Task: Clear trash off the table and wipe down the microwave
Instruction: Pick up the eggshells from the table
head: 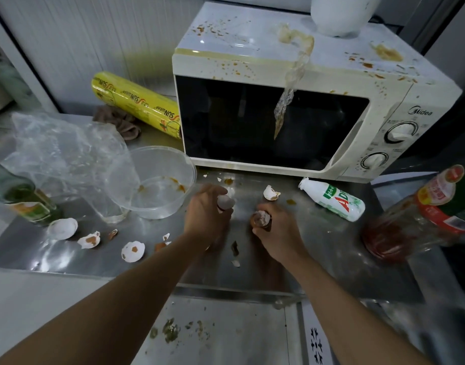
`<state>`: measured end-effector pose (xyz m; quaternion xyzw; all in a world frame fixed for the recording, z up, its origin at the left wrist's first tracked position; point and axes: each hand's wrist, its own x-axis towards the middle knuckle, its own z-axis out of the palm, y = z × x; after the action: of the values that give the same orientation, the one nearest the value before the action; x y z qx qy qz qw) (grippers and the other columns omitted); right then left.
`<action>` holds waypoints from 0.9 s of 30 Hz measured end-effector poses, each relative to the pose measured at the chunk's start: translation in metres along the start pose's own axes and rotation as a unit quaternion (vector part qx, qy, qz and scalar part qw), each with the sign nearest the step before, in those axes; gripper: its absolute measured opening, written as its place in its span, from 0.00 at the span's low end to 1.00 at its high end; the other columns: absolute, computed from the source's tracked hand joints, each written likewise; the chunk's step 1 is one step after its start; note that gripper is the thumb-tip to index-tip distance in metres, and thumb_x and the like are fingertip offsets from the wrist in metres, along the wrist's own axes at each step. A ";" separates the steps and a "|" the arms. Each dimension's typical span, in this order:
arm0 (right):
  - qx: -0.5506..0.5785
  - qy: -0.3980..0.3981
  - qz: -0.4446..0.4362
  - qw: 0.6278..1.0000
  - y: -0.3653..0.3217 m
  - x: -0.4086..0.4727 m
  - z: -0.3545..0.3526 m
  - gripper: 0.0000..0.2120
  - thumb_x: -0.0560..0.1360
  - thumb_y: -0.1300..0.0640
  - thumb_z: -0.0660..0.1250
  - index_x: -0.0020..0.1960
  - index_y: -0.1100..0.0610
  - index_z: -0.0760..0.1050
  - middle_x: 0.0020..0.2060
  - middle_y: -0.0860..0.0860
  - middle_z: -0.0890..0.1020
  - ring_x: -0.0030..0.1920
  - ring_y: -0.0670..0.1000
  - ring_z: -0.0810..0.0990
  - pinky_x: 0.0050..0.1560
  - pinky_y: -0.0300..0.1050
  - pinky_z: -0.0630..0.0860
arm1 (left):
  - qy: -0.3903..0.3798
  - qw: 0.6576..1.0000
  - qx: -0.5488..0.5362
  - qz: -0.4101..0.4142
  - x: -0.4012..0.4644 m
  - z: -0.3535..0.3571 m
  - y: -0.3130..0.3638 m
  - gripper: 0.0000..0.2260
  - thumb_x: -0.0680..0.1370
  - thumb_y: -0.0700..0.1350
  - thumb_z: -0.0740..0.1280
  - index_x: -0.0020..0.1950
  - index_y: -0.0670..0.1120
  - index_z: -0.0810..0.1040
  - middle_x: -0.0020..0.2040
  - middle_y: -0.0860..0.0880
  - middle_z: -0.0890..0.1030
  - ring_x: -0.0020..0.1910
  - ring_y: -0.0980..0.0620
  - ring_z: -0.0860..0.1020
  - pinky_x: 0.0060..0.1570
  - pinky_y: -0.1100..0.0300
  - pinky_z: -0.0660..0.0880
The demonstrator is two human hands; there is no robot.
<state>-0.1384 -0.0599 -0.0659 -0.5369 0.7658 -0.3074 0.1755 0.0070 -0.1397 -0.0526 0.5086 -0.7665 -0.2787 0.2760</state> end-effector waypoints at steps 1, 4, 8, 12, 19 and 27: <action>-0.004 0.000 -0.001 1.000 0.001 0.000 0.001 0.19 0.67 0.65 0.72 0.58 0.59 0.76 0.52 0.54 0.79 0.52 0.51 0.76 0.44 0.31 0.62 | -0.002 1.000 -0.001 -0.002 0.003 0.003 -0.002 0.13 0.70 0.42 0.72 0.54 0.44 0.78 0.54 0.47 0.78 0.47 0.51 0.75 0.45 0.58 0.73; -0.017 -0.001 -0.005 1.000 0.007 -0.004 0.003 0.21 0.67 0.64 0.73 0.59 0.59 0.76 0.54 0.53 0.80 0.54 0.52 0.76 0.46 0.29 0.61 | -0.039 0.999 0.022 -0.021 0.010 0.008 -0.009 0.12 0.72 0.44 0.71 0.55 0.44 0.78 0.54 0.46 0.78 0.50 0.49 0.77 0.48 0.55 0.75; -0.009 0.009 -0.007 1.000 0.010 -0.005 0.003 0.22 0.65 0.64 0.74 0.58 0.59 0.77 0.53 0.53 0.81 0.53 0.52 0.77 0.47 0.30 0.63 | -0.073 0.993 0.086 -0.029 0.009 0.010 -0.014 0.15 0.72 0.47 0.70 0.57 0.48 0.78 0.55 0.44 0.78 0.56 0.45 0.73 0.50 0.57 0.69; -0.002 0.003 0.002 1.000 0.011 -0.006 0.004 0.22 0.65 0.64 0.74 0.58 0.58 0.77 0.53 0.52 0.81 0.53 0.51 0.78 0.50 0.33 0.66 | -0.088 0.990 0.100 -0.038 0.008 0.009 -0.014 0.17 0.70 0.48 0.72 0.58 0.51 0.78 0.55 0.44 0.76 0.53 0.44 0.75 0.50 0.56 0.72; 0.008 0.000 0.012 1.000 0.009 -0.009 0.004 0.22 0.65 0.64 0.74 0.58 0.57 0.77 0.52 0.52 0.80 0.51 0.49 0.77 0.48 0.30 0.65 | -0.115 0.990 0.078 -0.023 0.008 0.003 -0.010 0.16 0.68 0.46 0.74 0.55 0.49 0.79 0.51 0.46 0.81 0.50 0.45 0.79 0.47 0.54 0.77; 0.022 -0.007 0.023 0.999 -0.006 -0.023 0.007 0.20 0.67 0.63 0.74 0.57 0.54 0.76 0.52 0.52 0.80 0.52 0.50 0.77 0.53 0.39 0.72 | -0.072 0.997 0.034 0.011 -0.027 -0.037 -0.017 0.13 0.68 0.44 0.75 0.51 0.46 0.81 0.48 0.49 0.83 0.44 0.52 0.79 0.43 0.61 0.76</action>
<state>-0.1214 -0.0422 -0.0684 -0.5169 0.7701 -0.3161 0.1994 0.0529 -0.1251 -0.0432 0.4881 -0.7988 -0.2852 0.2059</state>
